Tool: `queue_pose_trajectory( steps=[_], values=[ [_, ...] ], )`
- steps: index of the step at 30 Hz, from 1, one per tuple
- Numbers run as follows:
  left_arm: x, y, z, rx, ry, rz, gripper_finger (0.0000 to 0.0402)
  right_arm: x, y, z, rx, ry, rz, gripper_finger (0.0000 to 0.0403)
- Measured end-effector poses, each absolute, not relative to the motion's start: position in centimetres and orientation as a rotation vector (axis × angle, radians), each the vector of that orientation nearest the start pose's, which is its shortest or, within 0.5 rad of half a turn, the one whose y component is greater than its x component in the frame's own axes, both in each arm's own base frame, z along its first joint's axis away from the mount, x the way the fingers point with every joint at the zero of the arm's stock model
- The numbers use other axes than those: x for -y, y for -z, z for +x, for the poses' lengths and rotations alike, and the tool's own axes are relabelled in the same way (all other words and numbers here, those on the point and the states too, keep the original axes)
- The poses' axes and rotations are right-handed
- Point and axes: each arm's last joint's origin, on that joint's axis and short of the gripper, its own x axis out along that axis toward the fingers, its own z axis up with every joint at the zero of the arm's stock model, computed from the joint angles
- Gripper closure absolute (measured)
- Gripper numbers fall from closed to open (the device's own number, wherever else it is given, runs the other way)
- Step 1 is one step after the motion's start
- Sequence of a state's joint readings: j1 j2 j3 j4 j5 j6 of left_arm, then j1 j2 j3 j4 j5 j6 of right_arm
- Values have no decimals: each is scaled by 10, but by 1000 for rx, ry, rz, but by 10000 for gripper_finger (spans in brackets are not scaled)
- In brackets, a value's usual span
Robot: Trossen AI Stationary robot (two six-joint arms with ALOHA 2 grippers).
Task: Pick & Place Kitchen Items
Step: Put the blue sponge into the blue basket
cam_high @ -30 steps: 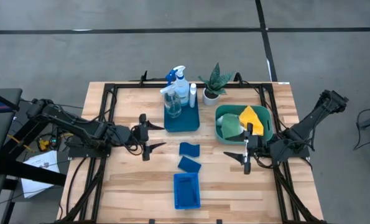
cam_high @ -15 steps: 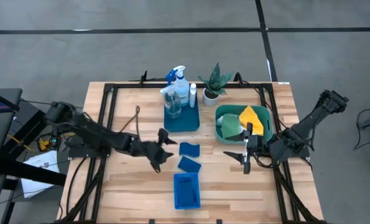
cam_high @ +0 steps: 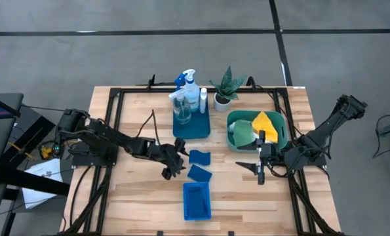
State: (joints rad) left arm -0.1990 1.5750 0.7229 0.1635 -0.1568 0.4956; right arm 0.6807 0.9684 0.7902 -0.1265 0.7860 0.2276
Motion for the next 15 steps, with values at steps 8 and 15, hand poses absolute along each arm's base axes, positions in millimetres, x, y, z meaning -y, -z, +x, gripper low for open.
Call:
queue_pose_trajectory(
  steps=[8,15],
  values=[
    [46,-146,304,-680,233,558,128,-114,-310,173,-214,129,21,154],
    [39,-129,313,-671,268,530,128,-114,-310,173,-216,126,19,154]
  ],
)
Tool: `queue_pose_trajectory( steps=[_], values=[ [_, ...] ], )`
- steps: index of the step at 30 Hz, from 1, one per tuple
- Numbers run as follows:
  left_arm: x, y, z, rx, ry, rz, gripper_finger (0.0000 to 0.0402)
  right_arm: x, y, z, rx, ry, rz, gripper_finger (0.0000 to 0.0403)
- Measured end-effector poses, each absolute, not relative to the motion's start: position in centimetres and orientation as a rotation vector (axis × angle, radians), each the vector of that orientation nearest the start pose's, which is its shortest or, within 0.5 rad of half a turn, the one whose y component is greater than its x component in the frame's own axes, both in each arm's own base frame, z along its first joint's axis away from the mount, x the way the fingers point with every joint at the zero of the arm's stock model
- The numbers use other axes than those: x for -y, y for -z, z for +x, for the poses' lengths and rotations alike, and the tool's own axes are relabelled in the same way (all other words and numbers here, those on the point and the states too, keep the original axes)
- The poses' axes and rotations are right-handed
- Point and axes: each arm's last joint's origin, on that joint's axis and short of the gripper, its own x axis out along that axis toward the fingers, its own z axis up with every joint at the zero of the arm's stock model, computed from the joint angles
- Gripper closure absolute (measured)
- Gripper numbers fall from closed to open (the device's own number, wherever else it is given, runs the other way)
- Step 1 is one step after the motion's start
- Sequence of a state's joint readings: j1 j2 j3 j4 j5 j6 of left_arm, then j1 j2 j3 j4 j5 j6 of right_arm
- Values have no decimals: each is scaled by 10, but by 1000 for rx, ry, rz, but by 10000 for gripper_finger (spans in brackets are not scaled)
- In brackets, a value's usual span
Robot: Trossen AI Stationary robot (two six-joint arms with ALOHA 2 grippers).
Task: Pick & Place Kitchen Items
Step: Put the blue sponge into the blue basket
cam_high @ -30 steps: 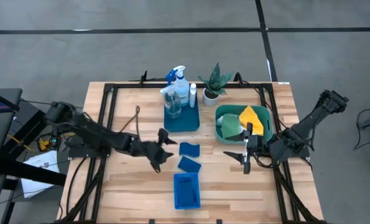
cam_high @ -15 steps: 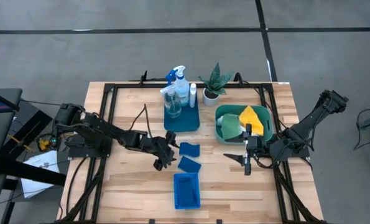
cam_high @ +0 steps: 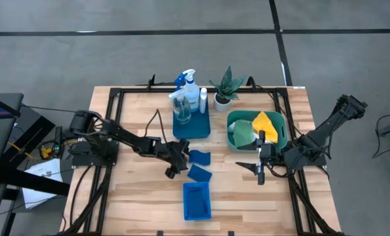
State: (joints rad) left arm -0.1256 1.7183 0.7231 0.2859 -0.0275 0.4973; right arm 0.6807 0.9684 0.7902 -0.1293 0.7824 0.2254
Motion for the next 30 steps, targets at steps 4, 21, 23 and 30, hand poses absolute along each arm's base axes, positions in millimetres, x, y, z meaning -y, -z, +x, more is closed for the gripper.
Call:
queue_pose_trajectory(
  steps=[4,21,23,30],
  values=[
    [34,-123,314,-697,263,536,129,-114,-310,173,-218,126,17,154],
    [32,-121,314,-709,271,558,201,-114,-308,173,-229,126,17,154],
    [32,-121,313,-714,273,558,202,-114,-308,173,-230,126,16,154],
    [29,-113,315,-727,267,554,202,-114,-308,173,-231,126,16,154]
  ],
)
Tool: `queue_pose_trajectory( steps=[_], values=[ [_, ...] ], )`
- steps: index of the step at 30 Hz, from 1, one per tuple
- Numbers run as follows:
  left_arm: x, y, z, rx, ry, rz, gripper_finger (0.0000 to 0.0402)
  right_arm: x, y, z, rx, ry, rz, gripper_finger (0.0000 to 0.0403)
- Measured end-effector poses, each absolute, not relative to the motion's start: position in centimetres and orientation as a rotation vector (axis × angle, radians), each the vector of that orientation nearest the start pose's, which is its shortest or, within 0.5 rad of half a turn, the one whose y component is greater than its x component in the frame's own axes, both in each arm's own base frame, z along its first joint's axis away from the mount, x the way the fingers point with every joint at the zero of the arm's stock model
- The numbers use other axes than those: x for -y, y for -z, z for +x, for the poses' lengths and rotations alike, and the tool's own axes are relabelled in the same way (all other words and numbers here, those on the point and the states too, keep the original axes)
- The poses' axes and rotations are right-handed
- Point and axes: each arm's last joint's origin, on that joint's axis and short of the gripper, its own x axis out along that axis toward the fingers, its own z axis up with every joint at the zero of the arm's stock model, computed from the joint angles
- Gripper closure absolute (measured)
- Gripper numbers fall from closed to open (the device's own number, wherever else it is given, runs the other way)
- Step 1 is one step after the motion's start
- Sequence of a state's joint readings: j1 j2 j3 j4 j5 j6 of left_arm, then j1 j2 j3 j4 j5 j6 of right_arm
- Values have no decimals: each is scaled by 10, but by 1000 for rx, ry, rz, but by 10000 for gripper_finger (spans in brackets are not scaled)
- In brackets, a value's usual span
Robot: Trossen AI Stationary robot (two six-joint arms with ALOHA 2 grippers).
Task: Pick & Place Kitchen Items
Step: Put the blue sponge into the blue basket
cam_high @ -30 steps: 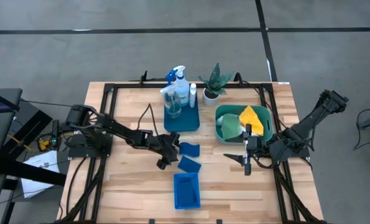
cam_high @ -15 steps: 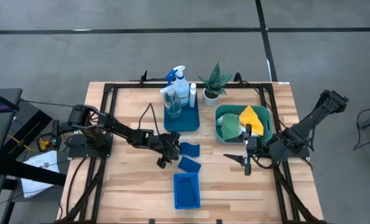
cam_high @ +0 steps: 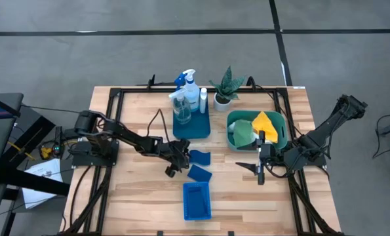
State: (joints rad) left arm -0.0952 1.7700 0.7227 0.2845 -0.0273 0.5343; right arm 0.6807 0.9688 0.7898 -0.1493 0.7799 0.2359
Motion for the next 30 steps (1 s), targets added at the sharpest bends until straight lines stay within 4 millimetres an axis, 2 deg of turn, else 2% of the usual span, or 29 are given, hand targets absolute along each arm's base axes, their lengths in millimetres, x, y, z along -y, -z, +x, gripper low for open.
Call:
queue_pose_trajectory(
  steps=[9,12,17,25,30],
  values=[
    [16,-93,325,-703,283,505,202,-114,-308,173,-234,126,14,154],
    [14,-94,325,-703,280,502,214,-114,-308,173,-236,117,15,154],
    [13,-98,323,-712,258,502,265,-114,-308,173,-238,106,16,154],
    [13,-100,322,-712,247,498,385,-114,-308,173,-238,106,17,154],
    [12,-103,322,-710,223,510,389,-114,-308,173,-238,106,16,154]
  ],
)
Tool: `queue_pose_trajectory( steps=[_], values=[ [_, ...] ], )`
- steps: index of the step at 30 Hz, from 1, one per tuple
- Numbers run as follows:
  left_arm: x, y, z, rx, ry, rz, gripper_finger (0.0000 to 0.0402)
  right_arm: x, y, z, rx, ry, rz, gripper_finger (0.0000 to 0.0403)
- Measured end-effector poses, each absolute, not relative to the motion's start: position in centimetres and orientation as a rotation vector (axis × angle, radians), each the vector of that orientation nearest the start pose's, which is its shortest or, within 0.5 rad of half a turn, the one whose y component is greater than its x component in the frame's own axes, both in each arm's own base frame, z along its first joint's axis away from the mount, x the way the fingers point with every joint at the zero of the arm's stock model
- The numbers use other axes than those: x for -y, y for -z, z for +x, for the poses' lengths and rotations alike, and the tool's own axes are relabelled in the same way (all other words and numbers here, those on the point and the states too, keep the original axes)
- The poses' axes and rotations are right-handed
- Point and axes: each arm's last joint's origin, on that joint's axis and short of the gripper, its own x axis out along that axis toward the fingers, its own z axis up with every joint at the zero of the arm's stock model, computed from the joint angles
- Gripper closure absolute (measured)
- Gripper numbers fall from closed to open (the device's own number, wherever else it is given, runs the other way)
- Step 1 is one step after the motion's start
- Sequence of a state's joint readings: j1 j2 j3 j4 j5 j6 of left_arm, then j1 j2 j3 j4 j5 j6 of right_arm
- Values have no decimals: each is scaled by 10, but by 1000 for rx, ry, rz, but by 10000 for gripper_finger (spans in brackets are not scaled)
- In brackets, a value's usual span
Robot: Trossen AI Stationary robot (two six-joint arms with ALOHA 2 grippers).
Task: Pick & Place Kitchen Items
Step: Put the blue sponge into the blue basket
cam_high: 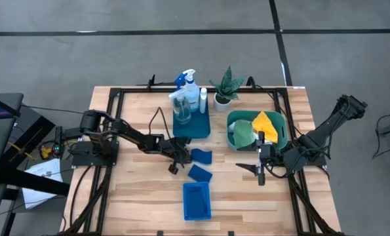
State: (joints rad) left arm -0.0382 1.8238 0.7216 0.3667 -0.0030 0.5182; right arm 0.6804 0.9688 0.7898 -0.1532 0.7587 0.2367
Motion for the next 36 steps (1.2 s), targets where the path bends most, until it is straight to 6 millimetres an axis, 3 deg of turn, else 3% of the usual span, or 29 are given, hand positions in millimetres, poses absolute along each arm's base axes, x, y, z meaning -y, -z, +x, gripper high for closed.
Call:
queue_pose_trajectory(
  steps=[7,17,21,36],
  values=[
    [17,-133,315,-665,227,538,397,-114,-307,173,-242,107,13,154],
    [54,-173,296,-549,376,661,399,-114,-307,173,-241,107,14,154],
    [68,-178,287,-478,470,726,399,-114,-307,173,-241,107,14,154],
    [85,-192,280,-192,852,659,400,-114,-308,173,-235,106,18,154]
  ],
)
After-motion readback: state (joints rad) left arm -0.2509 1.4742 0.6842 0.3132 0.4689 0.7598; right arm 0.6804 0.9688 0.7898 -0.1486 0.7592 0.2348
